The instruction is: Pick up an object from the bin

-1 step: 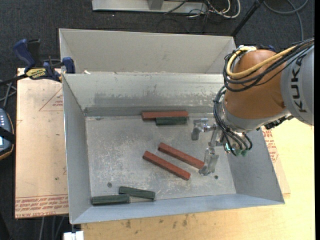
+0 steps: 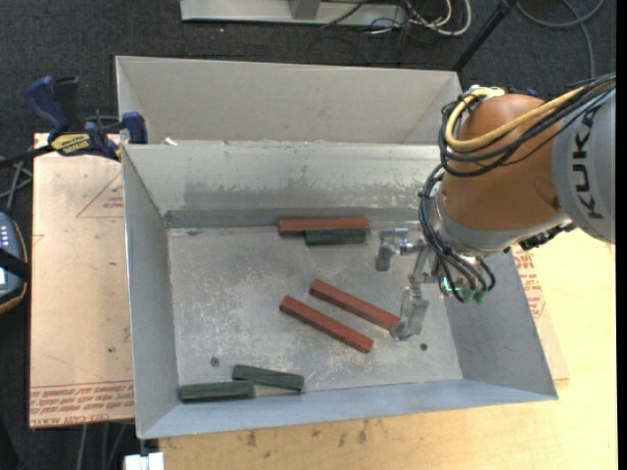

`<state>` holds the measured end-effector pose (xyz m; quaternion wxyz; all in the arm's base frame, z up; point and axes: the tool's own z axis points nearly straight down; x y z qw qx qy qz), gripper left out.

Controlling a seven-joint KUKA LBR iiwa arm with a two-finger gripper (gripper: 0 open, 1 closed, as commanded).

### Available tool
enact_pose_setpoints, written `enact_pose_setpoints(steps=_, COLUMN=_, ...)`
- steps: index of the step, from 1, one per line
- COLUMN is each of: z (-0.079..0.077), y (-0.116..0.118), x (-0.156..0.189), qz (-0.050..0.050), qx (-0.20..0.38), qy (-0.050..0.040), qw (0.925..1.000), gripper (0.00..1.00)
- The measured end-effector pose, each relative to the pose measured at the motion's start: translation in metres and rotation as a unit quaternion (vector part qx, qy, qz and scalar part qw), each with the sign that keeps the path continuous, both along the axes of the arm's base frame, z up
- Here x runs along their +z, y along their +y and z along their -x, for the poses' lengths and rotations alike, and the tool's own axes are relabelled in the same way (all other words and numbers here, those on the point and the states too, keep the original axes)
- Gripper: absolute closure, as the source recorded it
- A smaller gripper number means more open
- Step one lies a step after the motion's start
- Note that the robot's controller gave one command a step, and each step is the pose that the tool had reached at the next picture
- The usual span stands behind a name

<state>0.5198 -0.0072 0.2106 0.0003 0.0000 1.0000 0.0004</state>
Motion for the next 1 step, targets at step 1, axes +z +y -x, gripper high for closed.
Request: enact_pose_setpoints(steps=1, z=0.0016, y=-0.0167, x=-0.0388, qz=-0.001, qx=-0.021, qy=-0.0047, qw=0.9998, gripper=0.0)
